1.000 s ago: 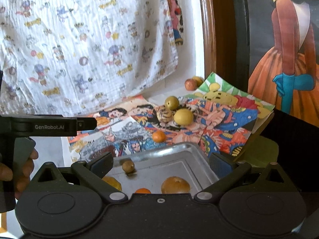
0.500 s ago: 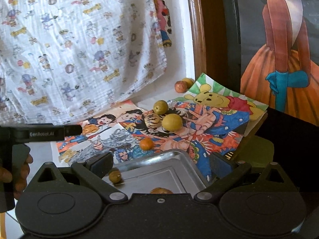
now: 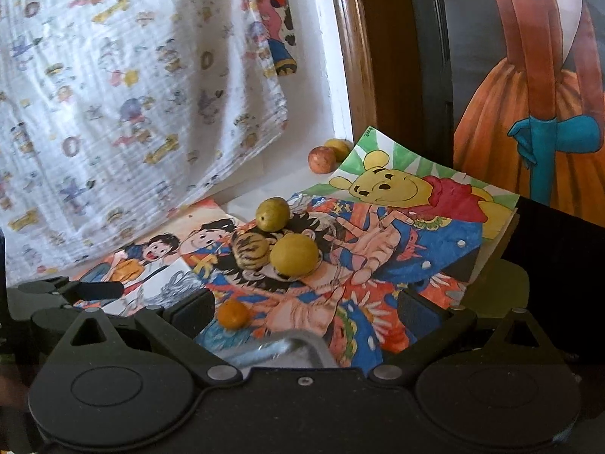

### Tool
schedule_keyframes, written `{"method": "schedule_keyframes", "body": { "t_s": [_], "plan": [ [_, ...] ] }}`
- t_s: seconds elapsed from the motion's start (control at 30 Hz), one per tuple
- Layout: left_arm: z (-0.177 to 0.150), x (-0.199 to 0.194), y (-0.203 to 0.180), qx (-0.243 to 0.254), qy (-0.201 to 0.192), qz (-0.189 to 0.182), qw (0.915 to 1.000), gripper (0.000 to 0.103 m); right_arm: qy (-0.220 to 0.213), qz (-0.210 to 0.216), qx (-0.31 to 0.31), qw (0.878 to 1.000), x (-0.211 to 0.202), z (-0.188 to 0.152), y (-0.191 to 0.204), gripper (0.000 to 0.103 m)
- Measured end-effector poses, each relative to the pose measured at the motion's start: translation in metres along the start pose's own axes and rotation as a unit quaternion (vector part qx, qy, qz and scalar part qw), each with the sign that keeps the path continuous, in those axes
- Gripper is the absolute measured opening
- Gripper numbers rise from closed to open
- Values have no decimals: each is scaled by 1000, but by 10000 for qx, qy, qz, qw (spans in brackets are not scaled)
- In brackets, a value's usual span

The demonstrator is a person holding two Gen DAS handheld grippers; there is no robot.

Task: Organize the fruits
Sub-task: 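Move both tools away from the tray back to the fruit pile, then close left tool on an orange while right tool moves toward the yellow fruits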

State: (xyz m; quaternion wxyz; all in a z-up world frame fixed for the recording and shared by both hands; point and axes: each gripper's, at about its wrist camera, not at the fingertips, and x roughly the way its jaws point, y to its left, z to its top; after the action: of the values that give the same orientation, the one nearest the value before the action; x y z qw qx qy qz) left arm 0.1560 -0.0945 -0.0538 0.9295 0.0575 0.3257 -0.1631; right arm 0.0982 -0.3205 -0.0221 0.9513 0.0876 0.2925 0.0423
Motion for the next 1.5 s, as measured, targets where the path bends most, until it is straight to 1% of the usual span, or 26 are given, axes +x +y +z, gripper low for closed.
{"method": "schedule_keyframes", "body": {
  "t_s": [0.13, 0.27, 0.4, 0.5, 0.53, 0.73, 0.87, 0.93, 1.03, 1.17, 1.23, 1.37, 1.5],
  "plan": [
    [12, 27, -7, 169, 106, -56, 9998, 102, 0, 34, 64, 10000, 23, 11, -9, 102],
    [17, 51, -13, 267, 241, -78, 9993, 102, -68, 55, 143, 9999, 36, 22, -18, 102],
    [17, 70, -18, 246, 428, -125, 9987, 97, -54, 90, 158, 9998, 47, 28, -24, 102],
    [15, 81, -21, 307, 578, -113, 9978, 87, 40, 116, 135, 9998, 57, 29, -26, 102],
    [15, 83, -23, 336, 602, -121, 9975, 83, 82, 123, 128, 9998, 62, 29, -26, 102],
    [16, 91, -27, 380, 699, -216, 9966, 70, 198, 192, 113, 9996, 79, 30, -27, 102],
    [15, 95, -27, 379, 784, -275, 9958, 65, 235, 230, 90, 9994, 87, 32, -27, 102],
    [15, 97, -28, 404, 829, -316, 9952, 56, 267, 232, 96, 9993, 92, 32, -28, 102],
    [14, 101, -28, 380, 899, -370, 9945, 47, 305, 247, 82, 9992, 99, 33, -27, 102],
    [12, 104, -29, 397, 947, -400, 9939, 44, 360, 272, 0, 9990, 107, 33, -24, 102],
    [12, 104, -29, 426, 927, -396, 9940, 40, 392, 274, -69, 9988, 111, 33, -22, 102],
    [13, 104, -27, 410, 910, -489, 9938, 39, 470, 315, -179, 9982, 122, 35, -17, 102],
    [14, 100, -21, 286, 883, -531, 9943, 39, 529, 405, -374, 9971, 134, 39, -8, 102]
  ]
}}
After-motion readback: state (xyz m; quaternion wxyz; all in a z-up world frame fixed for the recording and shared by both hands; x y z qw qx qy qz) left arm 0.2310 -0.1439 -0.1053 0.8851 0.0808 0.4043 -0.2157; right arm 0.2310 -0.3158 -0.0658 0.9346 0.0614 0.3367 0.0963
